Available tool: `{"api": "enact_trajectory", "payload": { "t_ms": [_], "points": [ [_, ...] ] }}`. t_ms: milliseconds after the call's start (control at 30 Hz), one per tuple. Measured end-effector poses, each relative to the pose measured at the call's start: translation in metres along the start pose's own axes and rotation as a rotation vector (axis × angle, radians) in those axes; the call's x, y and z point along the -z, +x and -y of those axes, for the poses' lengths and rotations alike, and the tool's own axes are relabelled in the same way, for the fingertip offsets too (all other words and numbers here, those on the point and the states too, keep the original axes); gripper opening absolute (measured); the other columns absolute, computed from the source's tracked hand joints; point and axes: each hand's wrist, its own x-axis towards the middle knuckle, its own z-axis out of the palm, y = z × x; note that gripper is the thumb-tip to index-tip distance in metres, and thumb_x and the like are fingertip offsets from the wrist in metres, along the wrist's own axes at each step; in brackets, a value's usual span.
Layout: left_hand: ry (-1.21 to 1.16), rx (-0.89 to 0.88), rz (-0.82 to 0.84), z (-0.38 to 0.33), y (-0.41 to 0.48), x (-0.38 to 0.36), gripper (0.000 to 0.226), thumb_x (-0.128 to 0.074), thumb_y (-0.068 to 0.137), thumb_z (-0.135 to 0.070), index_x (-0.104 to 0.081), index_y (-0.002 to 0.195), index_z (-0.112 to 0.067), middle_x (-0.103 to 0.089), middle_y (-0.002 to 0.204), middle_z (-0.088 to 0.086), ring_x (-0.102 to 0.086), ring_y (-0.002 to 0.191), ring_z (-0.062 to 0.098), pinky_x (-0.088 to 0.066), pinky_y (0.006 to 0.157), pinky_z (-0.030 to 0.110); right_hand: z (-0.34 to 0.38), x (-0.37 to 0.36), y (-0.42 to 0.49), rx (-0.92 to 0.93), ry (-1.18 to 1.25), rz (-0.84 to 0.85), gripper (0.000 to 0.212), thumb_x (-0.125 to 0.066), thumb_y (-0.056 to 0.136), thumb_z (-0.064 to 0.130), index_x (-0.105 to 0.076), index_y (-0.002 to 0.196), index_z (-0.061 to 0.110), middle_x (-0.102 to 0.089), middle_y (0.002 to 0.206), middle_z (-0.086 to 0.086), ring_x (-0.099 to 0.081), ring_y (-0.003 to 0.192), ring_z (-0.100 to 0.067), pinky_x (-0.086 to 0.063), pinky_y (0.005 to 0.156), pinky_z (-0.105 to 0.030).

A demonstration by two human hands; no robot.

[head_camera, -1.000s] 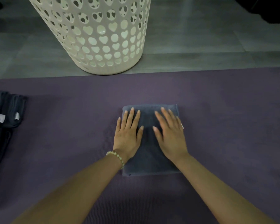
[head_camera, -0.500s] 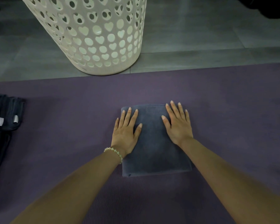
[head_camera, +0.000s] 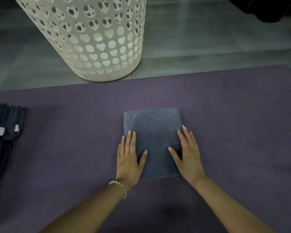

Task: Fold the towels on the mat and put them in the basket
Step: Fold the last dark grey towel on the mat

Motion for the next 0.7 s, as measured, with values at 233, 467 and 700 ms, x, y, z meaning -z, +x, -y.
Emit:
{"api": "enact_trajectory", "payload": {
  "t_ms": [233,467,700],
  "points": [
    [-0.504,0.491,0.088,0.005,0.051,0.033,0.057,-0.067,0.084,-0.038,-0.047,0.124,-0.003,-0.059,0.115,0.006,-0.057,0.104,0.022,-0.045,0.087,0.03,0.0,0.027,0.047,-0.51,0.257,0.082,0.047,-0.074,0.08,0.032,-0.056,0.113,0.005,-0.043,0.117,-0.007,-0.051,0.11,-0.025,-0.042,0.098,-0.033],
    [-0.887,0.589,0.248,0.004,0.061,0.042,0.052,-0.077,0.075,-0.038,-0.063,0.111,-0.003,-0.07,0.107,0.007,-0.068,0.096,0.021,-0.053,0.092,0.035,0.024,0.03,0.066,-0.575,0.165,0.193,0.042,-0.077,0.076,0.035,-0.063,0.102,0.007,-0.062,0.095,-0.004,-0.064,0.094,-0.026,-0.046,0.069,-0.029],
    [-0.972,0.619,0.371,0.002,0.061,0.053,0.04,-0.065,0.088,-0.027,-0.06,0.12,-0.003,-0.068,0.115,0.01,-0.066,0.1,0.021,-0.052,0.081,0.028,0.033,0.039,0.082,-0.727,0.478,0.338,0.062,-0.085,0.067,0.014,-0.058,0.122,0.002,-0.065,0.117,-0.01,-0.064,0.103,-0.025,-0.052,0.088,-0.033]
  ]
}}
